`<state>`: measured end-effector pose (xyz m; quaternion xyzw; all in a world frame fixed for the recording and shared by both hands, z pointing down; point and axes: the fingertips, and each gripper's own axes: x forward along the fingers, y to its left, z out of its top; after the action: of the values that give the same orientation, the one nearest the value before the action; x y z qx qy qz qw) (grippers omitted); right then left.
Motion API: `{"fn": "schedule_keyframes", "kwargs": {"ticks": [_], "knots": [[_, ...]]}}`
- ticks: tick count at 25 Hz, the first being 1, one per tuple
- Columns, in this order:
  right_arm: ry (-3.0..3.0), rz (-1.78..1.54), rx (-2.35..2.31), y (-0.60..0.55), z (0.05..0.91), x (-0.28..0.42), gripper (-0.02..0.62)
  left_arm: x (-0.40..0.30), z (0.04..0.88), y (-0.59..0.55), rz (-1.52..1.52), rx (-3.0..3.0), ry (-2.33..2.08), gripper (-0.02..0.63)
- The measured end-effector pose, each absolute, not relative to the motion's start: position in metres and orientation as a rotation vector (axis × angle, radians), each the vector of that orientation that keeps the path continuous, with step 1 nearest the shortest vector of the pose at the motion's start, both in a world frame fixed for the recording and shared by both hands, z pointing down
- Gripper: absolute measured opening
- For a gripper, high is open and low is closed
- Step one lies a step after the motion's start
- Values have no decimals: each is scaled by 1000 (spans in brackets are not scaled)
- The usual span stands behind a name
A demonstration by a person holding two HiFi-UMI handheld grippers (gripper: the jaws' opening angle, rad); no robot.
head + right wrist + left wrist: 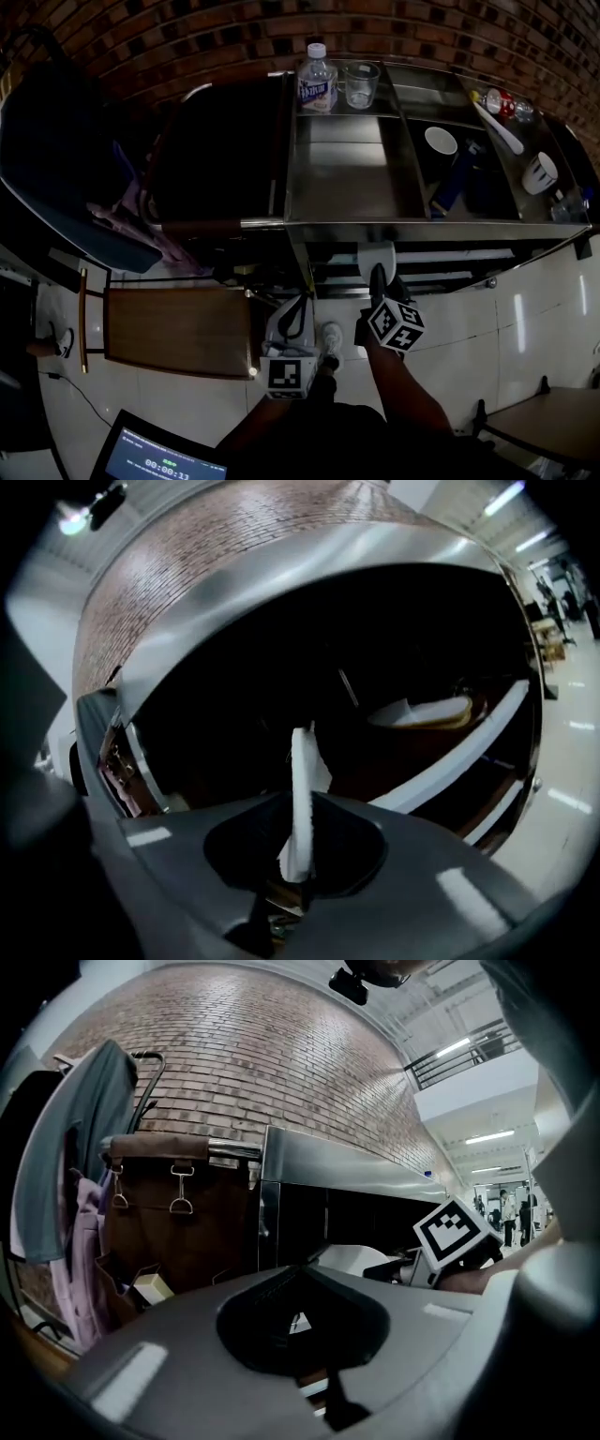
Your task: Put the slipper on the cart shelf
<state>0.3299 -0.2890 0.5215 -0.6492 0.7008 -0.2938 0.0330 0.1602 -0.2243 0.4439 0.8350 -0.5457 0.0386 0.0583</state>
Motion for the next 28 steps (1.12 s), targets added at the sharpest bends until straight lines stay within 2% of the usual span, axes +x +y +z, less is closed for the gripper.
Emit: {"fn": "schedule_keyframes", "kwargs": {"ticks": [11, 18, 23, 28], "knots": [[1798, -1286, -1791, -330, 556, 318, 44, 154, 445, -223, 100, 2505, -1675, 15], [1783, -1321, -1900, -339, 570, 318, 67, 153, 446, -218, 88, 2499, -1668, 15], [1846, -1278, -2029, -341, 574, 324, 169, 151, 448, -208, 95, 2496, -1667, 15], [1954, -1244, -2119, -340, 581, 324, 221, 153, 447, -202, 77, 2502, -1652, 15]]}}
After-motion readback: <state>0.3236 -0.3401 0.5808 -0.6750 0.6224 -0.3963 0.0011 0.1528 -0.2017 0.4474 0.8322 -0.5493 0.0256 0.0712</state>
